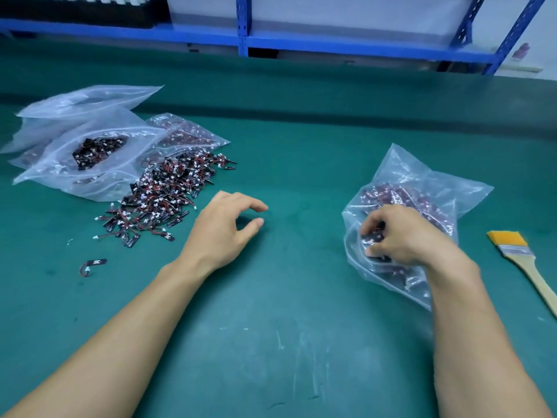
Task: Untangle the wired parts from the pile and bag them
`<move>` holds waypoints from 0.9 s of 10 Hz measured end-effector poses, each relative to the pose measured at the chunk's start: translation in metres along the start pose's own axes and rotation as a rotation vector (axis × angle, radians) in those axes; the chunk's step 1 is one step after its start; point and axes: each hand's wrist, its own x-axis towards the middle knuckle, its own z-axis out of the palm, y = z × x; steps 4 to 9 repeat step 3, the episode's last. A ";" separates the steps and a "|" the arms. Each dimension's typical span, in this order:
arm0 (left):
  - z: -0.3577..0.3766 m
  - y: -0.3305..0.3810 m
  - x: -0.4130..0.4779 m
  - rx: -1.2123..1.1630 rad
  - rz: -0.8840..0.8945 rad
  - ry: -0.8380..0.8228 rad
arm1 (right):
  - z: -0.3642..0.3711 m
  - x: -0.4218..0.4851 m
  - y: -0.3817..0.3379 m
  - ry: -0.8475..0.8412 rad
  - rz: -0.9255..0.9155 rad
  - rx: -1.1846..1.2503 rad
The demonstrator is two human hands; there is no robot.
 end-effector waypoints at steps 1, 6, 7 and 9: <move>-0.002 -0.010 0.000 0.008 -0.029 0.020 | -0.004 -0.002 0.003 0.011 0.045 0.003; -0.002 -0.022 0.000 -0.024 -0.105 0.016 | -0.005 0.000 -0.004 0.214 -0.006 0.157; -0.002 -0.022 0.000 -0.024 -0.105 0.016 | -0.005 0.000 -0.004 0.214 -0.006 0.157; -0.002 -0.022 0.000 -0.024 -0.105 0.016 | -0.005 0.000 -0.004 0.214 -0.006 0.157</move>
